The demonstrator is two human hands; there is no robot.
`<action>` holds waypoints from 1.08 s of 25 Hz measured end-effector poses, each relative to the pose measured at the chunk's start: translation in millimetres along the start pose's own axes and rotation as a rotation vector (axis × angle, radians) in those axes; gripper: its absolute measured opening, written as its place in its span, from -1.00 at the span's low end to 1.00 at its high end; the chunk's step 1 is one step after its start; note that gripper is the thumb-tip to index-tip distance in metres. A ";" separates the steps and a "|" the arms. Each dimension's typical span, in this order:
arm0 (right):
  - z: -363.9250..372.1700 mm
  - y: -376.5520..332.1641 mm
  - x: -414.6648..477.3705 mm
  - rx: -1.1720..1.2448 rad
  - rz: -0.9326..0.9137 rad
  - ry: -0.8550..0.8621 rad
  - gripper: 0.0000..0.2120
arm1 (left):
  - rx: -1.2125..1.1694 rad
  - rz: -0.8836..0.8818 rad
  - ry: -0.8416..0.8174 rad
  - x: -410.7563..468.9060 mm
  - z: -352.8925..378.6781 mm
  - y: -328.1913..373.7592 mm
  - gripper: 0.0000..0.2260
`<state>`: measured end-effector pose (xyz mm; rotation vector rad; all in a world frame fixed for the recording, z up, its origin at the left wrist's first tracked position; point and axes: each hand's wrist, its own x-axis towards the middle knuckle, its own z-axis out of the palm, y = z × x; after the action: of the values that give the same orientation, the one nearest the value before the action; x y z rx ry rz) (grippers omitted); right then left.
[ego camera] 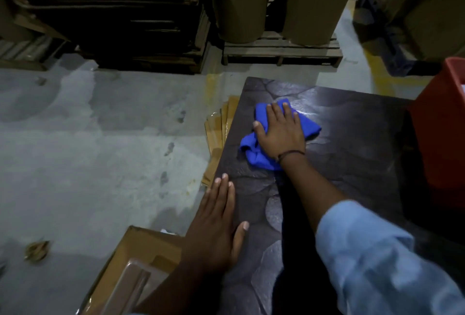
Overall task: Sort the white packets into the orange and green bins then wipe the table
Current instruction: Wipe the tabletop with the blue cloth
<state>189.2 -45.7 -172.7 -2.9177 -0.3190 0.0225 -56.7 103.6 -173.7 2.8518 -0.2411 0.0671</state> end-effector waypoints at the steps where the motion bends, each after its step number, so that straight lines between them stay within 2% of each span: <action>1: 0.9 -1.3 26.5 0.004 -0.011 -0.012 -0.32 | -0.007 -0.006 0.004 0.7 1.0 -0.9 -0.31; 6: 7.0 -13.9 127.1 0.014 -0.134 -0.046 -0.34 | 0.001 -0.041 -0.034 0.8 3.6 -3.7 -0.30; 10: 9.3 -20.4 134.8 -0.001 -0.251 -0.117 -0.35 | 0.021 -0.052 -0.045 2.7 2.1 -2.3 -0.30; 14: 9.1 -22.9 73.7 -0.010 -0.373 -0.093 -0.37 | 0.002 -0.042 -0.040 1.5 2.2 -1.8 -0.29; 18: 4.6 -27.8 -8.7 0.005 -0.365 -0.113 -0.36 | -0.030 -0.074 0.011 -1.7 2.1 2.4 -0.30; 22: 1.2 -38.4 -92.9 0.007 -0.315 -0.097 -0.28 | -0.172 -0.232 0.141 -18.3 -4.4 9.6 -0.38; 24: 1.8 -48.0 -135.7 -0.002 -0.311 -0.096 -0.26 | -0.268 -0.297 0.185 -43.5 -7.1 12.0 -0.40; 27: 1.6 -65.5 -190.5 0.003 -0.276 -0.124 -0.28 | -0.311 -0.286 0.196 -90.4 -10.3 14.4 -0.42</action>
<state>-10.8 -23.8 -162.2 -2.8472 -0.7375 0.1621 -148.5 107.1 -166.1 2.5179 0.1816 0.2287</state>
